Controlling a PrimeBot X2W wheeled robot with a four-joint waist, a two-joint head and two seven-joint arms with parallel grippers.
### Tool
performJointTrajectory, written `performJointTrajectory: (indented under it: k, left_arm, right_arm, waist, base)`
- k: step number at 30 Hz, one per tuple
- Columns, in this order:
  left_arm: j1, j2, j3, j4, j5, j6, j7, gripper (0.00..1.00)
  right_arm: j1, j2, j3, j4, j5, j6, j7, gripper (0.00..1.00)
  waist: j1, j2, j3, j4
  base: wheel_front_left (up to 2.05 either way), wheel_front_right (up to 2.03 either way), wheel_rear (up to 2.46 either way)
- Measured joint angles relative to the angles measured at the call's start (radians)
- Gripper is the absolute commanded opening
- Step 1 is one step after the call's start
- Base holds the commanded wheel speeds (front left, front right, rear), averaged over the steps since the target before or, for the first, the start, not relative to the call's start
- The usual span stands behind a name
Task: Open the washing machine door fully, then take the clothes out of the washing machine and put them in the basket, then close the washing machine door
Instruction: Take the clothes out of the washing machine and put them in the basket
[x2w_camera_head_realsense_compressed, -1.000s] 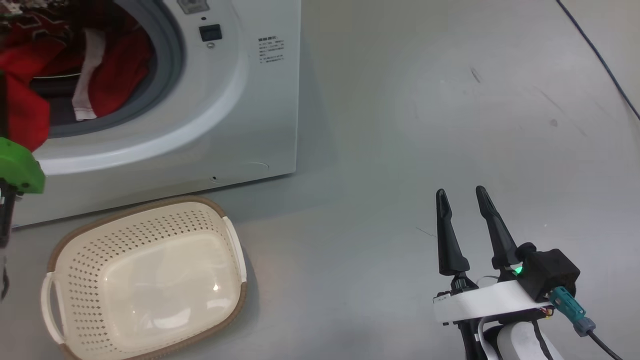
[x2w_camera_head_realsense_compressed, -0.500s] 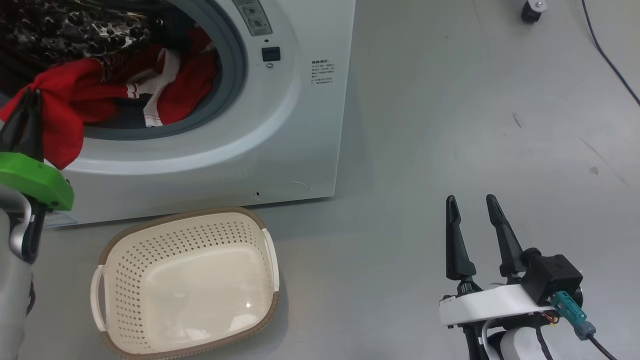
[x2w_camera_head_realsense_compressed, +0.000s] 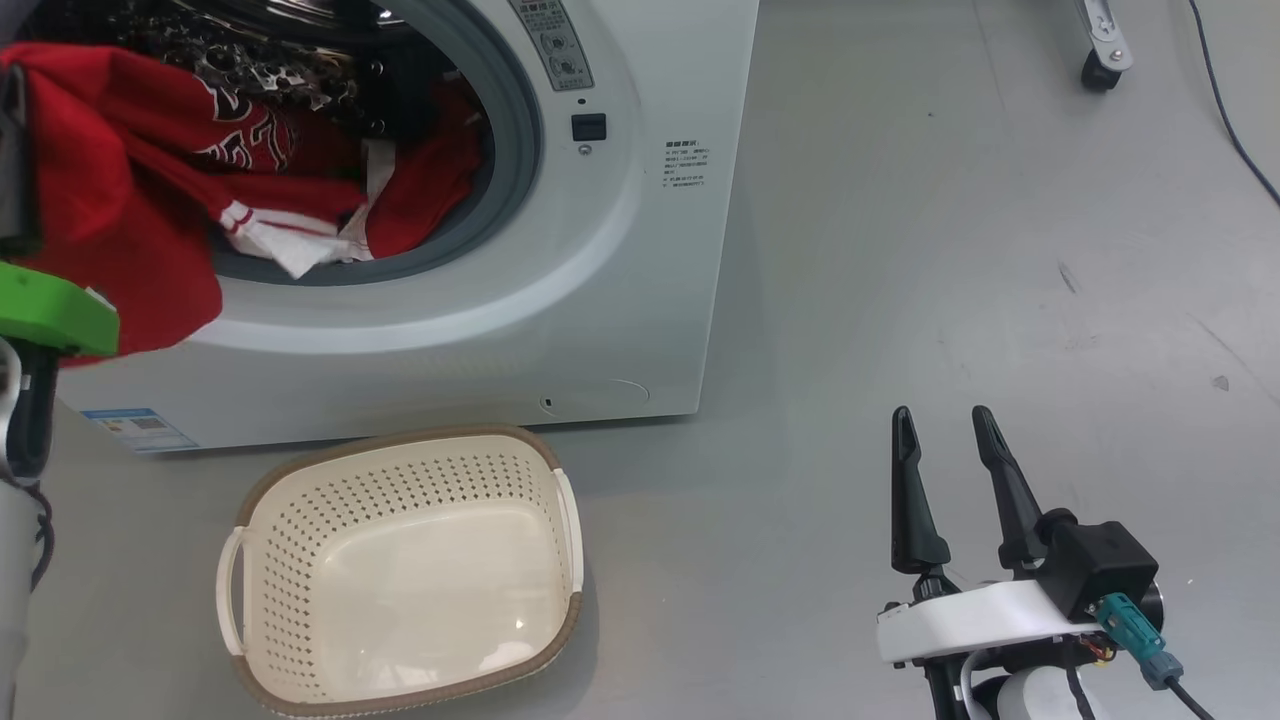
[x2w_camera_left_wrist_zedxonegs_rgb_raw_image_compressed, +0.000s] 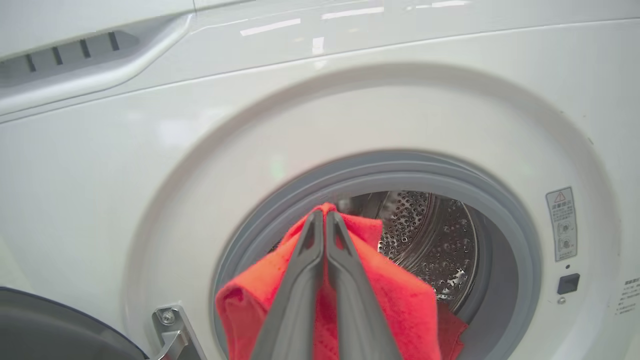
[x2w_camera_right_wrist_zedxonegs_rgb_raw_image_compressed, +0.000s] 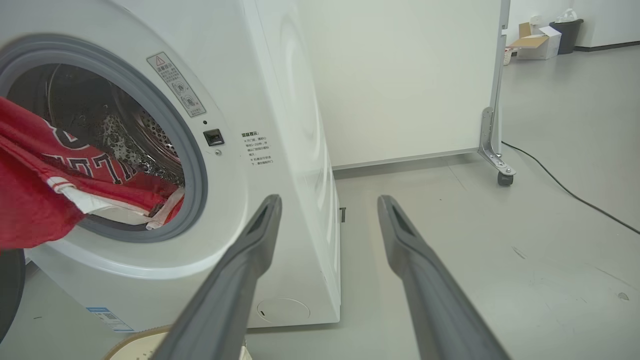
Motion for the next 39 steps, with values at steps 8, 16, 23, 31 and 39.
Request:
performJointTrajectory:
  k: [8, 16, 23, 31, 39]
  left_arm:
    - [0.001, 0.003, 0.038, -0.159, 0.02, 0.0, 0.0, 0.0]
    - [0.026, -0.015, 0.07, -0.261, 0.022, 0.001, -0.001, 0.0]
    - [0.123, -0.018, 0.03, -0.265, 0.028, 0.001, -0.006, 0.0]
    - [0.237, -0.014, -0.022, -0.265, 0.037, 0.0, 0.014, 0.0]
    - [0.334, -0.001, -0.088, -0.254, 0.055, 0.0, 0.045, 0.0]
  right_arm:
    - [0.0, 0.0, 0.001, 0.006, 0.0, 0.0, 0.0, 1.0]
    - [0.001, 0.0, 0.002, 0.013, 0.0, 0.0, 0.0, 1.0]
    - [0.006, 0.0, 0.004, 0.019, 0.0, 0.0, 0.0, 1.0]
    - [0.019, 0.0, 0.01, 0.013, 0.0, 0.0, 0.0, 1.0]
    - [0.018, 0.0, 0.033, 0.003, 0.0, 0.0, 0.0, 1.0]
  waist:
    - [0.0, 0.0, -0.005, 0.005]
    - [0.0, 0.0, -0.018, 0.005]
    - [0.0, 0.0, -0.029, 0.003]
    - [0.0, 0.0, -0.012, -0.002]
    - [0.0, 0.0, 0.023, -0.011]
  base:
    - [0.0, 0.0, 0.0]
    - [0.0, 0.0, 0.0]
    - [0.0, 0.0, 0.0]
    - [0.0, 0.0, 0.0]
    - [0.0, 0.0, 0.0]
